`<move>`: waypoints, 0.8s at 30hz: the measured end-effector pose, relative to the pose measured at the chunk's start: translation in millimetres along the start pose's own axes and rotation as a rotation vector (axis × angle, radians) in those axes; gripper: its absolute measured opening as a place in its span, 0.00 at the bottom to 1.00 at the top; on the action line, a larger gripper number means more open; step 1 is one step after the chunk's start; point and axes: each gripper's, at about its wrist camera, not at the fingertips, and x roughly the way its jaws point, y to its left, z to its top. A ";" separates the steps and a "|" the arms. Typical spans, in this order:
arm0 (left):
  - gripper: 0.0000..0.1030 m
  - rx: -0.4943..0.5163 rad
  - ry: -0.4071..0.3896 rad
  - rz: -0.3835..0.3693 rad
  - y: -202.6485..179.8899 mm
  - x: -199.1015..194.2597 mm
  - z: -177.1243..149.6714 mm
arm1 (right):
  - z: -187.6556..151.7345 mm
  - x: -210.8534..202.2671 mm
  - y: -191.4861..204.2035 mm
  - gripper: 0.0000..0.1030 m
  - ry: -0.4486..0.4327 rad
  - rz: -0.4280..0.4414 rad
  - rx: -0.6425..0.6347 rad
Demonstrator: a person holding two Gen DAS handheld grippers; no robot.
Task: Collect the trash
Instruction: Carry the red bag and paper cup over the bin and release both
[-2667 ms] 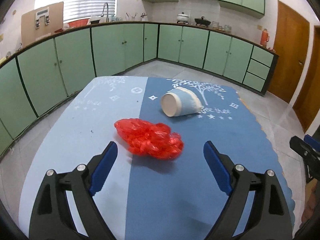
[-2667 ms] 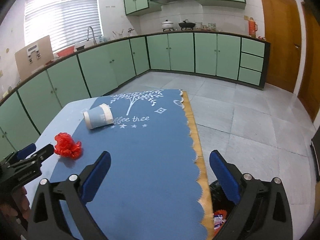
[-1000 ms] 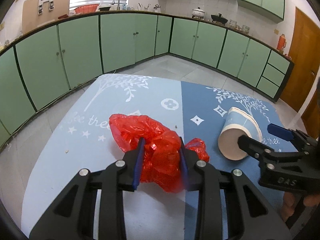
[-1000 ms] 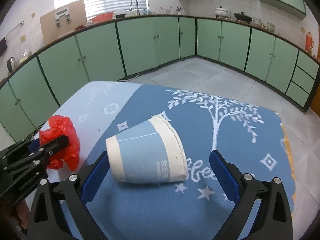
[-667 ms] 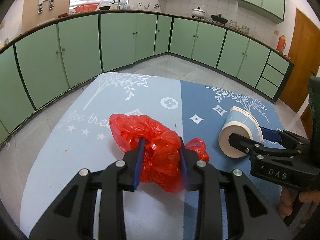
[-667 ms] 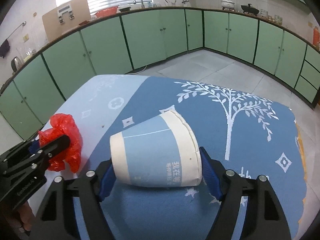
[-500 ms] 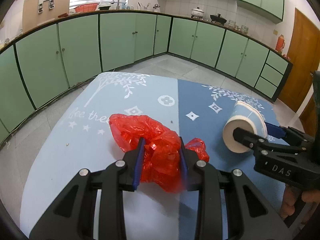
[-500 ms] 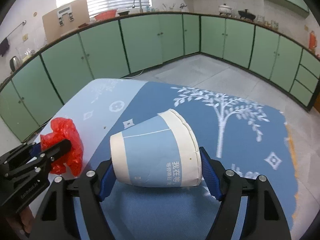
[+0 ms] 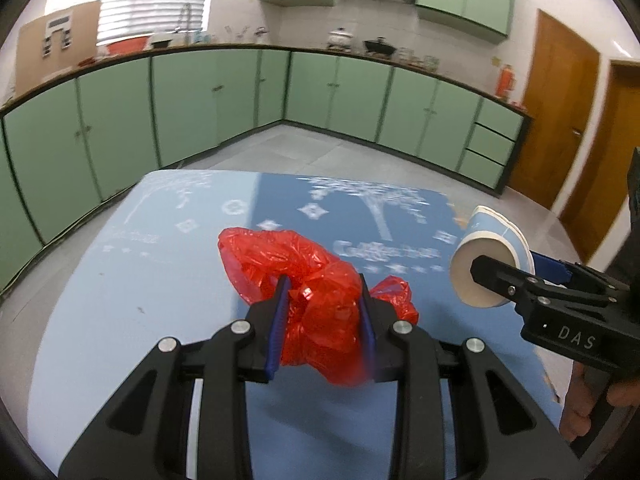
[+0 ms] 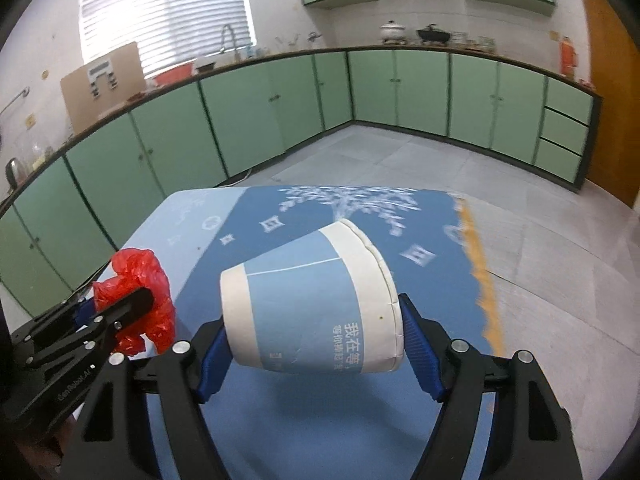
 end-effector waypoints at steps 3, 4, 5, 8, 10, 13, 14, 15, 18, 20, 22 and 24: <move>0.29 0.027 -0.002 -0.042 -27.5 -13.1 -5.8 | -13.0 -33.6 -23.9 0.71 -0.019 -0.037 0.032; 0.29 0.035 0.001 -0.058 -37.5 -17.5 -8.3 | -15.2 -41.2 -29.1 0.71 -0.024 -0.046 0.038; 0.29 0.041 0.002 -0.068 -44.3 -21.1 -10.3 | -19.4 -52.5 -37.5 0.71 -0.030 -0.060 0.049; 0.29 0.064 0.009 -0.108 -70.4 -31.4 -17.1 | -30.8 -79.8 -59.0 0.71 -0.044 -0.095 0.082; 0.29 0.079 0.014 -0.135 -86.0 -35.7 -21.5 | -39.9 -97.6 -73.3 0.71 -0.052 -0.120 0.103; 0.29 0.116 0.018 -0.179 -116.4 -44.4 -29.2 | -54.6 -121.7 -91.7 0.71 -0.064 -0.158 0.135; 0.29 0.125 0.019 -0.193 -123.8 -46.4 -31.2 | -58.3 -127.6 -96.8 0.71 -0.067 -0.168 0.144; 0.29 0.138 0.019 -0.209 -133.3 -48.8 -33.1 | -64.2 -136.7 -104.9 0.71 -0.071 -0.183 0.158; 0.29 0.189 0.013 -0.252 -161.3 -55.5 -40.1 | -77.1 -156.2 -124.2 0.71 -0.081 -0.224 0.186; 0.29 0.225 0.010 -0.281 -180.2 -59.0 -45.2 | -86.1 -167.9 -136.9 0.71 -0.088 -0.249 0.207; 0.29 0.253 0.013 -0.308 -196.4 -61.4 -49.7 | -95.4 -179.5 -150.1 0.71 -0.094 -0.278 0.230; 0.29 0.281 0.013 -0.335 -212.1 -61.9 -54.7 | -105.0 -189.8 -165.0 0.71 -0.098 -0.302 0.250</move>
